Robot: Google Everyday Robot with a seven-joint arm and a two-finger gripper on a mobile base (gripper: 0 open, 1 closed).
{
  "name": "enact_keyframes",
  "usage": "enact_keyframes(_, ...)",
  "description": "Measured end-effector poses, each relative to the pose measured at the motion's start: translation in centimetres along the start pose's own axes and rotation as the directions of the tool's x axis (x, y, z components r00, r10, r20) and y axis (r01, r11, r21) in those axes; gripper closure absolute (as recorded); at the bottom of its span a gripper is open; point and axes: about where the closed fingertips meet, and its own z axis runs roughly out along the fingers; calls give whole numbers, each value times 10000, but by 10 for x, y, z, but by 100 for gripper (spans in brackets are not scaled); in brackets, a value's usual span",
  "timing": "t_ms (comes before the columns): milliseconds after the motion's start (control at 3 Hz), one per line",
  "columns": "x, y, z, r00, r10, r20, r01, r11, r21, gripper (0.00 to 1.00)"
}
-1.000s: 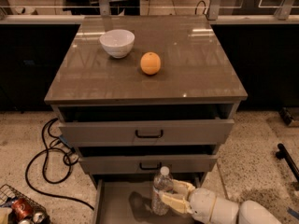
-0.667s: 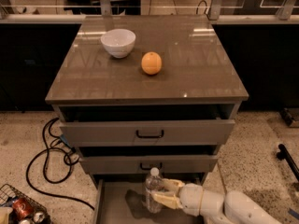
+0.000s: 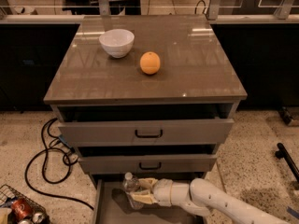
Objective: Place water bottle into bottom drawer
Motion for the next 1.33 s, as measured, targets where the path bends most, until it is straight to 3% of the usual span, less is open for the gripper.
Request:
enact_keyframes(333,0,0,0,10000,-1,0,1,10000,-1,100)
enact_keyframes(667,15,12,6,9997,-189,148,192,9996,-211,100)
enact_keyframes(1333,86,59,28,9985,-545,34,546,9964,-652,100)
